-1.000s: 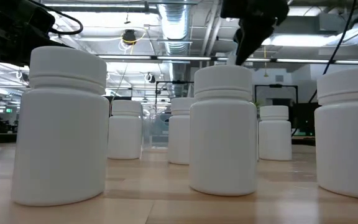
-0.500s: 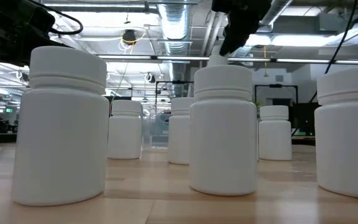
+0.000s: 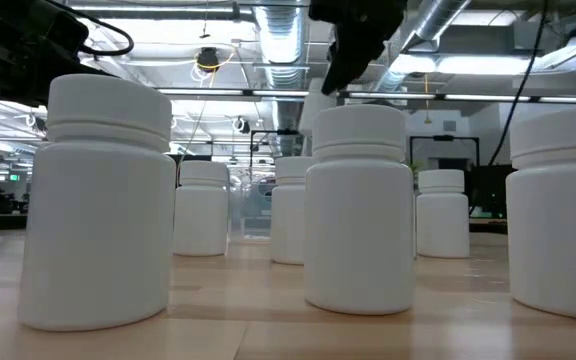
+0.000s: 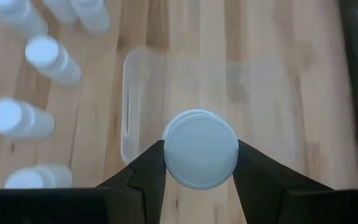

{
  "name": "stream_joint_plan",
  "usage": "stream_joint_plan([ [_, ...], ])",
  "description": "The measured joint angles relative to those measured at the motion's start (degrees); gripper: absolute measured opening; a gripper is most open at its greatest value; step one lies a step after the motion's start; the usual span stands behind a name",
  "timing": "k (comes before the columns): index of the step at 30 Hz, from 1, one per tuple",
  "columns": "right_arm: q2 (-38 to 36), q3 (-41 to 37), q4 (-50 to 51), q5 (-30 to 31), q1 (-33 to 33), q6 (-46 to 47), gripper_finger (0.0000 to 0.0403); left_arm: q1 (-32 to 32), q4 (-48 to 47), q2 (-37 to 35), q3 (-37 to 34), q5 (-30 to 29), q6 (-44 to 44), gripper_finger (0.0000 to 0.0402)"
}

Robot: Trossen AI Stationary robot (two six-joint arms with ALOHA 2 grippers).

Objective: Pick and place pill bottles into a basket
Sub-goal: Put the pill bottles into the container

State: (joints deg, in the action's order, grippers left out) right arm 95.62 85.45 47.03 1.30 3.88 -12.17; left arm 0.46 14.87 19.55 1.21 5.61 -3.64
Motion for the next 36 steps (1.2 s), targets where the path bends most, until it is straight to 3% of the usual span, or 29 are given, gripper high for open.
stream_joint_plan([
  [7, 7.66, 6.83, 2.84, -0.93, -0.01, -3.36, 0.0167, -0.01, -0.02, 0.0, 0.0, 0.02, 0.4, 0.0211],
  [12, 11.54, 8.92, 5.52, -1.48, 0.07, -5.09, 0.0154, -0.04, -0.5, -0.04, 0.0, 0.02, 1.27, 0.0211],
  [22, 15.32, 9.29, 6.16, -3.01, 0.13, -5.87, 0.0172, -0.04, -0.52, -0.04, 0.0, 0.13, 1.44, 0.0211],
  [30, 15.49, 9.2, 6.47, -4.54, 0.13, -5.82, 0.015, -0.04, -0.5, -0.04, 0.0, 0.15, 1.44, 0.0211],
  [36, 15.8, 9.21, 6.53, -4.75, 0.13, -5.6, 0.0173, -0.04, -0.48, -0.04, 0.0, 0.17, 1.44, 0.0211],
])
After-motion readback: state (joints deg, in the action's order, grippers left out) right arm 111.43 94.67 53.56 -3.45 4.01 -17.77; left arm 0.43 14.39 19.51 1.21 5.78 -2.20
